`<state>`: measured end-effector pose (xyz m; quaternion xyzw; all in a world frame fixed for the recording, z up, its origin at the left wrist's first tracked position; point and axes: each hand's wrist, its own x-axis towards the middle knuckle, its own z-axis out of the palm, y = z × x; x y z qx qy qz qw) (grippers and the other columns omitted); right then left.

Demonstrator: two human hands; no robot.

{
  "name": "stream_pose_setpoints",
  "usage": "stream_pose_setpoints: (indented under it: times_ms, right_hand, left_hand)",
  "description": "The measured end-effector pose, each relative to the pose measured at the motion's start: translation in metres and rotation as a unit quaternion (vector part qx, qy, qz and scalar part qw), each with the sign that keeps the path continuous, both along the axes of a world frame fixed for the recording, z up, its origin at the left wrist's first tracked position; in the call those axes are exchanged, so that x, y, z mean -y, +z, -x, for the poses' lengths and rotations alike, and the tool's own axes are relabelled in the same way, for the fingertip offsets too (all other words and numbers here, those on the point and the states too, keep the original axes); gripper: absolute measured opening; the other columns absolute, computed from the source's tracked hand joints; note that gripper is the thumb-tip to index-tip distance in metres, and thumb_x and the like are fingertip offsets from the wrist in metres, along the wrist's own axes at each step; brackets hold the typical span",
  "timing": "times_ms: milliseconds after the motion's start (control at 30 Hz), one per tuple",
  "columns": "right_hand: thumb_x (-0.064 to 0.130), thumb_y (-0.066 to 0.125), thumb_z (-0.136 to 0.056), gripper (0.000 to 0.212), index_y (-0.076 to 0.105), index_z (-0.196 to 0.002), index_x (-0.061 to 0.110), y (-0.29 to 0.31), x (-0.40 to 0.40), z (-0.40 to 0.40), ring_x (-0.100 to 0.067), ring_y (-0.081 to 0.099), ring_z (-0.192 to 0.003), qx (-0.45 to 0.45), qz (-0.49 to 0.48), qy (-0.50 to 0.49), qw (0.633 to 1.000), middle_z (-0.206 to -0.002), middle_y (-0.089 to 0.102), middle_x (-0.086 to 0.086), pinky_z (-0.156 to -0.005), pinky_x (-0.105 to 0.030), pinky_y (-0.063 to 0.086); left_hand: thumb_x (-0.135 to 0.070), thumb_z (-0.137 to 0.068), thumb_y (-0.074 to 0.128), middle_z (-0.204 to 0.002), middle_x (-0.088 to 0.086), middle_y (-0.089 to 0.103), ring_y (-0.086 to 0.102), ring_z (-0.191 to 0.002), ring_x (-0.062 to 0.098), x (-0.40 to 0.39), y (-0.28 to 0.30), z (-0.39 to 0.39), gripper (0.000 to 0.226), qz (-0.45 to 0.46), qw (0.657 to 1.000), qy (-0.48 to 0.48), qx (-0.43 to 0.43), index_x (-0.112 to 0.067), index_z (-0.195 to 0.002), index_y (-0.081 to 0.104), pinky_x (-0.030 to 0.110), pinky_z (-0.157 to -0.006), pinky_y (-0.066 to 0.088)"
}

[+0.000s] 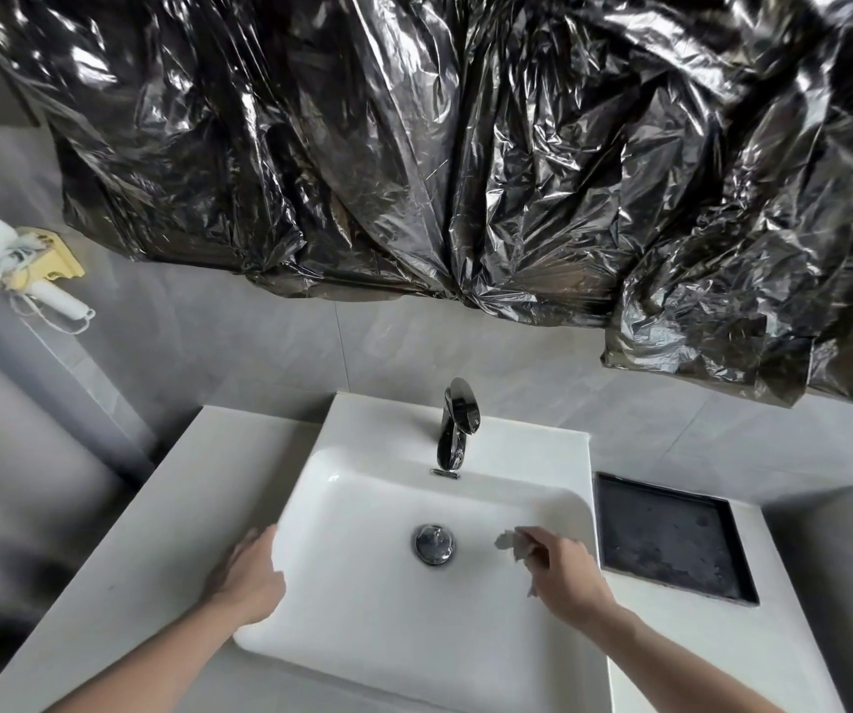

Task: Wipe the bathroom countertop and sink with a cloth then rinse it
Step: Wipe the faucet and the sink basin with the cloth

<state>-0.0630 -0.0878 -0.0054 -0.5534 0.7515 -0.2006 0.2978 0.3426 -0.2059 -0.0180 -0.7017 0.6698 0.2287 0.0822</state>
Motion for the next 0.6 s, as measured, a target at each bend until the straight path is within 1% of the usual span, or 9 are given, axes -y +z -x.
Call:
stream_pose_setpoints:
  times_ms: [33,100,200,267,333,400,500,567,600]
  right_hand:
    - [0.004,0.047,-0.092,0.030,0.068,-0.095,0.026,0.010,-0.004,0.001,-0.012,0.067,-0.050,0.016,0.015,-0.008,1.000,-0.102,0.071,0.035,-0.063,-0.030,0.059]
    - [0.012,0.051,-0.101,0.024,0.071,-0.098,0.024,0.030,-0.011,0.002,-0.009,0.063,-0.050,0.048,0.050,-0.029,0.997,-0.095,0.071,0.035,-0.058,-0.025,0.057]
    - [0.031,0.052,-0.107,0.023,0.072,-0.097,0.027,0.063,-0.018,0.000,-0.011,0.065,-0.051,0.066,0.092,-0.053,0.992,-0.084,0.069,0.037,-0.059,-0.024,0.055]
    - [0.032,0.051,-0.107,0.027,0.071,-0.089,0.038,0.076,-0.021,0.000,-0.008,0.067,-0.053,0.065,0.099,-0.055,0.991,-0.077,0.067,0.037,-0.061,-0.022,0.053]
    - [0.035,0.052,-0.106,0.036,0.066,-0.075,0.048,0.086,-0.023,-0.002,0.001,0.066,-0.060,0.063,0.099,-0.060,0.991,-0.071,0.065,0.035,-0.062,-0.015,0.046]
    - [0.041,0.053,-0.105,0.032,0.069,-0.079,0.053,0.090,-0.023,-0.004,0.005,0.067,-0.078,0.063,0.104,-0.060,0.991,-0.084,0.070,0.031,-0.070,-0.014,0.045]
    - [0.044,0.054,-0.104,0.026,0.077,-0.093,0.035,0.093,-0.021,-0.003,0.000,0.069,-0.090,0.089,0.106,-0.058,0.989,-0.097,0.075,0.015,-0.078,-0.014,0.049]
    - [0.054,0.053,-0.101,0.045,0.074,-0.099,0.015,0.094,-0.019,-0.002,-0.006,0.070,-0.089,0.090,0.112,-0.062,0.988,-0.099,0.075,0.001,-0.082,-0.024,0.053]
    - [0.058,0.051,-0.100,0.052,0.071,-0.099,0.010,0.096,-0.018,-0.001,-0.009,0.070,-0.089,0.087,0.115,-0.065,0.987,-0.098,0.075,-0.002,-0.082,-0.027,0.052]
  left_hand:
    - [-0.030,-0.089,0.051,-0.152,-0.009,0.037,0.042,-0.136,0.018,0.001,0.009,0.010,0.064,0.024,0.999,-0.011,-0.028,-0.029,-0.149,0.033,0.035,-0.105,0.042]
    - [-0.029,-0.092,0.057,-0.147,-0.011,0.041,0.045,-0.133,0.015,0.004,0.031,0.040,0.056,0.070,0.991,-0.025,-0.113,-0.030,-0.145,0.041,0.032,-0.106,0.042]
    - [-0.034,-0.091,0.060,-0.130,-0.017,0.055,0.058,-0.112,0.008,0.010,0.070,0.094,0.040,0.111,0.964,-0.029,-0.241,-0.036,-0.131,0.054,0.032,-0.095,0.050]
    - [-0.038,-0.091,0.060,-0.117,-0.018,0.062,0.063,-0.098,0.006,0.014,0.096,0.129,0.033,0.108,0.951,-0.029,-0.288,-0.035,-0.124,0.058,0.031,-0.088,0.052]
    - [-0.041,-0.091,0.059,-0.112,-0.012,0.065,0.066,-0.097,0.013,0.020,0.114,0.161,0.031,0.075,0.944,-0.023,-0.320,-0.031,-0.121,0.060,0.030,-0.084,0.052]
    - [-0.047,-0.087,0.057,-0.112,-0.004,0.068,0.069,-0.099,0.022,0.024,0.128,0.187,0.034,0.026,0.934,-0.009,-0.357,-0.028,-0.116,0.062,0.034,-0.082,0.053]
    - [-0.041,-0.090,0.054,-0.103,0.006,0.073,0.069,-0.077,0.024,0.029,0.137,0.213,0.018,-0.027,0.922,0.015,-0.386,-0.026,-0.093,0.062,0.031,-0.062,0.051]
    - [-0.036,-0.094,0.052,-0.094,0.001,0.074,0.065,-0.066,0.017,0.032,0.139,0.226,0.021,-0.057,0.914,0.052,-0.398,-0.021,-0.097,0.066,0.025,-0.056,0.047]
    - [-0.035,-0.095,0.051,-0.089,-0.002,0.073,0.063,-0.062,0.015,0.034,0.138,0.232,0.025,-0.071,0.907,0.074,-0.408,-0.018,-0.104,0.067,0.023,-0.054,0.046]
